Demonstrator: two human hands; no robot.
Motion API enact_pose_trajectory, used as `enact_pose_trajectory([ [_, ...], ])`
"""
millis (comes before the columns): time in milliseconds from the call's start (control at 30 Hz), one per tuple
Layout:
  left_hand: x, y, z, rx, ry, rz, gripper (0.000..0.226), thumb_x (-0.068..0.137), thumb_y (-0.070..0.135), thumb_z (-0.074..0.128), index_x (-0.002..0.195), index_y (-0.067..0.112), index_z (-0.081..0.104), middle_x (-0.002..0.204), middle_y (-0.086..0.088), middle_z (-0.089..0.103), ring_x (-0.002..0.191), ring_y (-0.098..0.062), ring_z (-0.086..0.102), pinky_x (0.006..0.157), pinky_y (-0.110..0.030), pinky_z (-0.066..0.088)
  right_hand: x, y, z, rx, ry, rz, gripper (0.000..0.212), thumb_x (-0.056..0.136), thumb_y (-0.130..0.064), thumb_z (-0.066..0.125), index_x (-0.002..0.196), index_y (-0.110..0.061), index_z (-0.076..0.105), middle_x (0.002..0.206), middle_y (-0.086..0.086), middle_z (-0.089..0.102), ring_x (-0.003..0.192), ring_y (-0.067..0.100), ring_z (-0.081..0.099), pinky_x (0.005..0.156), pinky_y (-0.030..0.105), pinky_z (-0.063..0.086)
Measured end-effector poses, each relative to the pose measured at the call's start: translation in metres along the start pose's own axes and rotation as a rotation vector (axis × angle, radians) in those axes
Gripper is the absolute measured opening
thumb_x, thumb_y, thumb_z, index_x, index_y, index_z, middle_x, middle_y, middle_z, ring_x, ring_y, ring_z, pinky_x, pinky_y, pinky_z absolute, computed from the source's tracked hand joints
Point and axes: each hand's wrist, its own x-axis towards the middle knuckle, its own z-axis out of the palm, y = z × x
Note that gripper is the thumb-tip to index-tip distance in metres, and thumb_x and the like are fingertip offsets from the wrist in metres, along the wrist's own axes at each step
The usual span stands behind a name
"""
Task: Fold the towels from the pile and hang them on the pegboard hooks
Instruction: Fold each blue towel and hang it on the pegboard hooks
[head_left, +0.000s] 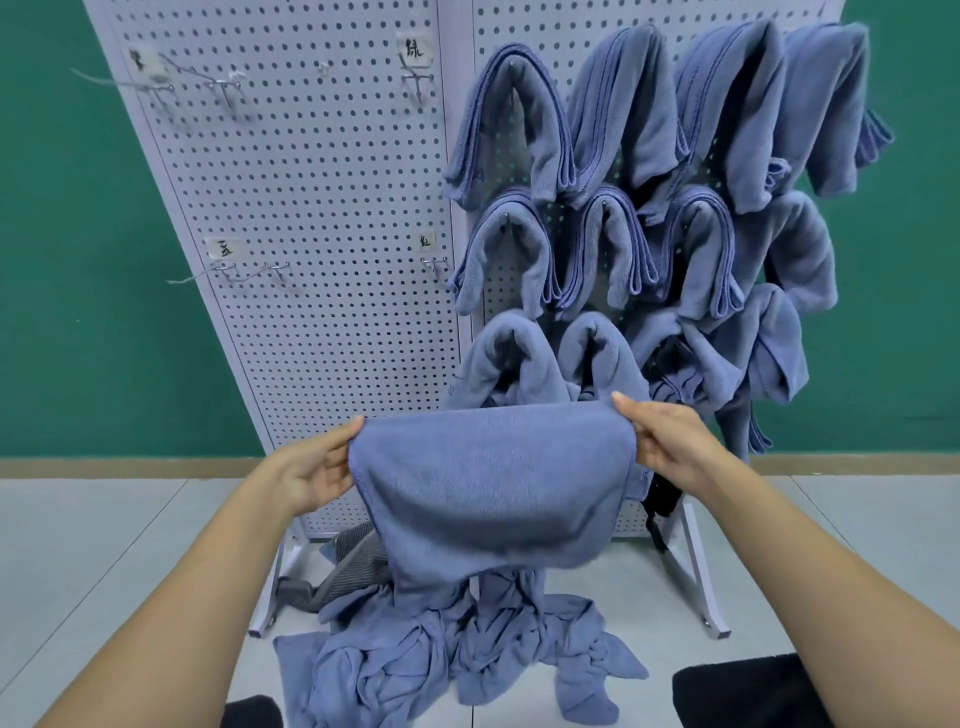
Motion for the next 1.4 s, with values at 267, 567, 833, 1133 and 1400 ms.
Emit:
enact_pose_trajectory([
  [267, -0.016, -0.004, 0.073, 0.028, 0.020, 0.262, 0.007, 0.088, 0.010, 0.066, 0.092, 0.003, 0.067, 0.083, -0.010, 0.072, 0.073, -0.016, 0.070, 0.064, -0.029, 0.058, -0.001, -0.001, 0.048, 0.086, -0.040, -0.005, 0.012, 0.088, -0.006, 0.065, 0.098, 0.001, 0.067, 0.077, 0.009, 0.071, 0.070, 0.015, 0.069, 0.066, 0.023, 0.059],
  [567, -0.033, -0.023, 0.127, 0.322, 0.014, 0.492, 0.016, 0.092, 0.014, 0.062, 0.103, 0.008, 0.071, 0.087, -0.004, 0.070, 0.072, -0.009, 0.063, 0.062, -0.017, 0.056, -0.022, 0.006, 0.102, -0.139, -0.003, -0.237, 0.010, 0.082, -0.005, 0.073, 0.078, -0.009, 0.065, 0.068, 0.004, 0.063, 0.059, 0.011, 0.061, 0.057, 0.018, 0.054],
  [833, -0.034, -0.025, 0.122, 0.325, -0.086, 0.534, 0.011, 0.084, 0.025, 0.071, 0.091, 0.017, 0.074, 0.080, 0.004, 0.075, 0.073, -0.001, 0.065, 0.063, -0.015, 0.052, -0.032, 0.002, 0.095, -0.104, -0.246, -0.182, 0.025, 0.093, 0.004, 0.047, 0.103, -0.002, 0.069, 0.089, 0.010, 0.070, 0.077, 0.011, 0.066, 0.074, 0.020, 0.057],
  [1133, -0.031, -0.016, 0.117, 0.391, -0.227, 0.522, 0.017, 0.092, 0.016, 0.057, 0.094, 0.020, 0.073, 0.084, -0.004, 0.065, 0.079, -0.017, 0.051, 0.076, -0.031, 0.042, -0.019, -0.018, 0.057, -0.714, -0.193, -0.550, 0.039, 0.083, -0.022, 0.073, 0.120, -0.026, 0.060, 0.126, -0.008, 0.053, 0.119, 0.009, 0.044, 0.099, 0.018, 0.037],
  [1400, -0.030, -0.007, 0.103, 0.296, -0.223, 0.495, 0.023, 0.099, 0.014, 0.046, 0.111, 0.019, 0.065, 0.102, -0.001, 0.069, 0.092, -0.014, 0.062, 0.089, -0.031, 0.049, -0.002, -0.046, 0.073, -1.104, -0.335, -0.573, 0.021, 0.085, -0.040, 0.067, 0.075, -0.025, 0.055, 0.071, -0.007, 0.057, 0.068, 0.010, 0.049, 0.072, 0.037, 0.044],
])
